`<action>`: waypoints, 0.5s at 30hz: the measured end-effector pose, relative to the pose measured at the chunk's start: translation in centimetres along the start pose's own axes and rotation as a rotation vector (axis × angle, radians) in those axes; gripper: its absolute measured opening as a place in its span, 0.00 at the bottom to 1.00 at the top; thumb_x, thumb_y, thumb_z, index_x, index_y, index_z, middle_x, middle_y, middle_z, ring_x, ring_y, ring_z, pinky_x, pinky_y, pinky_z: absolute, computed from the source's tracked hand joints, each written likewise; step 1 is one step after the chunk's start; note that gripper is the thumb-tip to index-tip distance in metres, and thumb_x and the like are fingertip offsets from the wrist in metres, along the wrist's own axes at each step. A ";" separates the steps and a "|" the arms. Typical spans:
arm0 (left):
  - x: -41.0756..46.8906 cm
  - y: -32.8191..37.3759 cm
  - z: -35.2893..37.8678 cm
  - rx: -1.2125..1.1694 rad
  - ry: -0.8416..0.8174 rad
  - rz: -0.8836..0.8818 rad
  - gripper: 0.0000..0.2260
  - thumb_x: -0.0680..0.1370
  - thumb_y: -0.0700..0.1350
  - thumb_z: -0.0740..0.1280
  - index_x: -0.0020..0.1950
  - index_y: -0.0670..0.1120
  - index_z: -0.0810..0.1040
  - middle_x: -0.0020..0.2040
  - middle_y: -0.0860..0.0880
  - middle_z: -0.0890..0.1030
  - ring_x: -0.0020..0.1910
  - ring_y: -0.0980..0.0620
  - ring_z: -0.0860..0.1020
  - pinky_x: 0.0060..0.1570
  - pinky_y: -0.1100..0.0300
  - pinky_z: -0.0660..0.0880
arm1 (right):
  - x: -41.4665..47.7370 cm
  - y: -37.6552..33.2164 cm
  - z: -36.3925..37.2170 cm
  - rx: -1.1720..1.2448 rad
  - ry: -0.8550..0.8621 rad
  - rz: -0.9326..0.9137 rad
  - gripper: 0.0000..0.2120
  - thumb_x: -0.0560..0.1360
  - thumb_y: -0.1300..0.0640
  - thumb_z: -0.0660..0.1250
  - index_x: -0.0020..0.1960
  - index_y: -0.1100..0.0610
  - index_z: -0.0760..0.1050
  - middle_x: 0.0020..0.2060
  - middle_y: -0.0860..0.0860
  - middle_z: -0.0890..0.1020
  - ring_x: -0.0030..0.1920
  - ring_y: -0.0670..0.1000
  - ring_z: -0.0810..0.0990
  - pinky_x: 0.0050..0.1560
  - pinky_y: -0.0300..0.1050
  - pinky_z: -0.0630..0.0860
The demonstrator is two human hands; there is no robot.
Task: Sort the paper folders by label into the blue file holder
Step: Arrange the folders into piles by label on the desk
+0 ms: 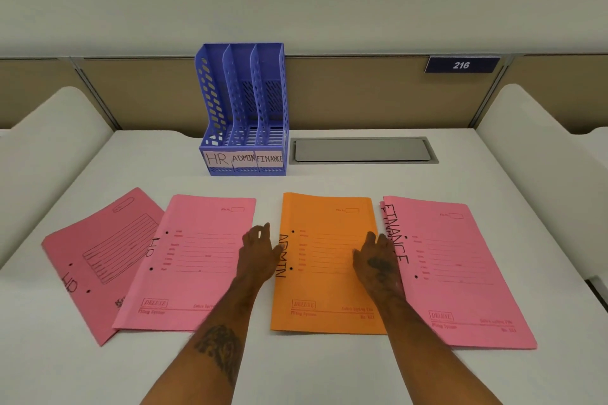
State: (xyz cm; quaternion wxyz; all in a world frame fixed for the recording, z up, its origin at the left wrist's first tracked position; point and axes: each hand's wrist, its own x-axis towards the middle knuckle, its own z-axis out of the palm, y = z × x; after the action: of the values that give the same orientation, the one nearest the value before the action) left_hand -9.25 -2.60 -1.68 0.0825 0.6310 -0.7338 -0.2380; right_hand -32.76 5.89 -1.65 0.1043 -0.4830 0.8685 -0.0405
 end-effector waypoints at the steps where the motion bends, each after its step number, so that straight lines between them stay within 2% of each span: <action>1: -0.3 -0.4 -0.4 0.068 0.037 0.026 0.34 0.81 0.58 0.61 0.80 0.44 0.52 0.80 0.42 0.55 0.78 0.41 0.53 0.72 0.44 0.61 | 0.1 -0.5 -0.2 -0.027 0.004 -0.050 0.31 0.80 0.42 0.55 0.76 0.59 0.54 0.74 0.61 0.61 0.75 0.62 0.58 0.68 0.54 0.67; 4: -1.2 -2.0 -1.8 0.205 0.089 0.043 0.39 0.80 0.62 0.58 0.81 0.47 0.40 0.81 0.42 0.43 0.80 0.41 0.42 0.76 0.42 0.48 | 0.2 -2.6 -0.5 -0.034 0.014 -0.151 0.37 0.78 0.35 0.50 0.79 0.55 0.47 0.78 0.60 0.49 0.77 0.63 0.47 0.73 0.61 0.56; 8: -2.6 -5.2 -3.9 0.299 0.119 0.007 0.40 0.79 0.67 0.51 0.76 0.51 0.28 0.78 0.44 0.31 0.78 0.41 0.32 0.74 0.39 0.38 | -0.5 -6.5 -0.5 0.010 0.043 -0.289 0.41 0.74 0.28 0.43 0.78 0.50 0.37 0.77 0.59 0.38 0.76 0.61 0.36 0.73 0.65 0.45; 11: -3.3 -7.9 -5.7 0.333 0.140 -0.025 0.39 0.79 0.69 0.47 0.76 0.53 0.27 0.77 0.45 0.28 0.76 0.42 0.29 0.73 0.38 0.34 | -1.3 -9.6 -0.3 0.010 0.047 -0.390 0.43 0.71 0.26 0.37 0.77 0.49 0.33 0.76 0.58 0.34 0.76 0.61 0.33 0.72 0.66 0.42; 15: -4.2 -11.8 -8.1 0.351 0.172 -0.064 0.38 0.78 0.69 0.46 0.76 0.54 0.27 0.76 0.45 0.27 0.76 0.42 0.29 0.71 0.38 0.32 | -2.4 -13.6 0.6 0.003 0.045 -0.472 0.44 0.68 0.24 0.33 0.75 0.49 0.29 0.76 0.58 0.33 0.75 0.60 0.32 0.72 0.67 0.40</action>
State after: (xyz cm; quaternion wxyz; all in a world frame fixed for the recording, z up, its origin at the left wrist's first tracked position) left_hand 5.37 -1.65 0.80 0.0261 0.6766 -0.7339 -0.0539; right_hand -20.14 0.73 0.39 0.0731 -0.6715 0.7335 -0.0759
